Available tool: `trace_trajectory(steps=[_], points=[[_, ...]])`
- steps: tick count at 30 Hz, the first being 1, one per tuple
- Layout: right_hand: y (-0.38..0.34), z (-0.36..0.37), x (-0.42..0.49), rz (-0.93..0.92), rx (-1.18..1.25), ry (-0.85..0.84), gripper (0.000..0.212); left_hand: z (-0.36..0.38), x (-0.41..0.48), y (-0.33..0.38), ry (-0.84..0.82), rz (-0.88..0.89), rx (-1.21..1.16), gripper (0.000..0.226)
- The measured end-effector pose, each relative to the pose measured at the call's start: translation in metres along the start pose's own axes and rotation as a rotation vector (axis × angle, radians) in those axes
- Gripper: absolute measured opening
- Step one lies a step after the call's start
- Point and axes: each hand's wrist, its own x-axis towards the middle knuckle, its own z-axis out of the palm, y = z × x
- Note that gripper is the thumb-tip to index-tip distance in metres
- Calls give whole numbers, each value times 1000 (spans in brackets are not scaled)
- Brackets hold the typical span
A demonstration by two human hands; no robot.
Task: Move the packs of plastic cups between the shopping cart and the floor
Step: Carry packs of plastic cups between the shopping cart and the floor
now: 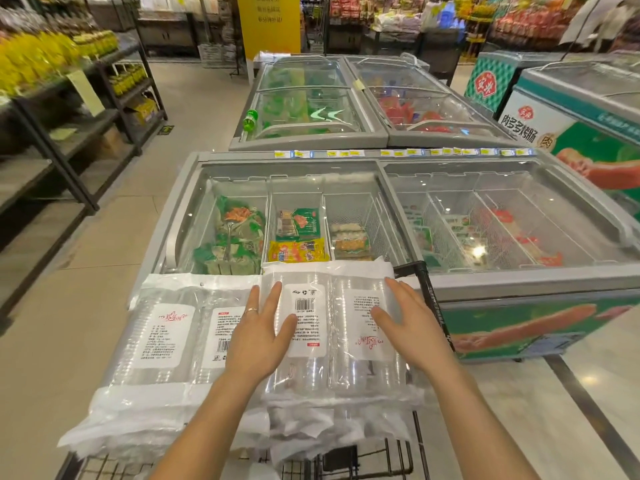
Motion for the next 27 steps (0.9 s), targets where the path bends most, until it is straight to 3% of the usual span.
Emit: trace_trajectory(steps=[5, 13, 20, 27], points=[[-22, -14, 8, -109, -34, 35, 66, -31, 4, 23, 98, 47, 130, 88], [-95, -29, 29, -344, -124, 96, 70, -108, -7, 49, 296, 48, 386, 80], [-184, -4, 24, -547, -184, 74, 68, -192, -61, 23, 454, -102, 517, 77], [-302, 61, -29, -795, -191, -33, 69, -277, -154, -46, 599, -298, 575, 77]])
